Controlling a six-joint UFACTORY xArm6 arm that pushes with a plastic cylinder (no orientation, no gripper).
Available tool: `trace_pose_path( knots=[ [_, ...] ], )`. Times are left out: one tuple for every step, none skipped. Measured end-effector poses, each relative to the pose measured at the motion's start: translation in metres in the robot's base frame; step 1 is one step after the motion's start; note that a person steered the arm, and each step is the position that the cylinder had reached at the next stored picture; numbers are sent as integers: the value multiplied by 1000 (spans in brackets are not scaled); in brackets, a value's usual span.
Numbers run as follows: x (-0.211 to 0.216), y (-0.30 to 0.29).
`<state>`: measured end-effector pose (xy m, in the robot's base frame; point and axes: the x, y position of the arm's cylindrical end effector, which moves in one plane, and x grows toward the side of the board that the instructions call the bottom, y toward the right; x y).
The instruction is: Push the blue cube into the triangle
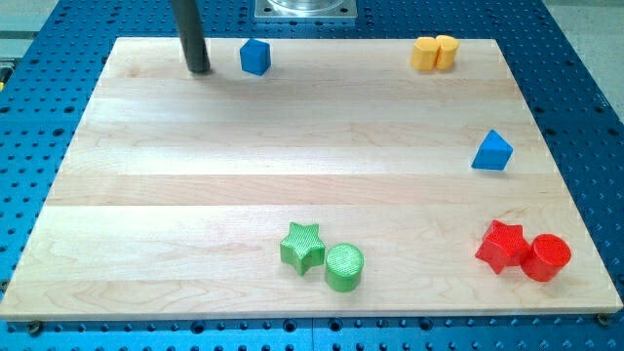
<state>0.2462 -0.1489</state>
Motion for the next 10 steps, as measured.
trace_pose_path(
  knots=[
    [-9, 49],
    [10, 113],
    [17, 129],
    [12, 86],
    [2, 128],
    [2, 179],
    [-6, 204],
    [-11, 226],
    [42, 229],
    [83, 250]
  ],
)
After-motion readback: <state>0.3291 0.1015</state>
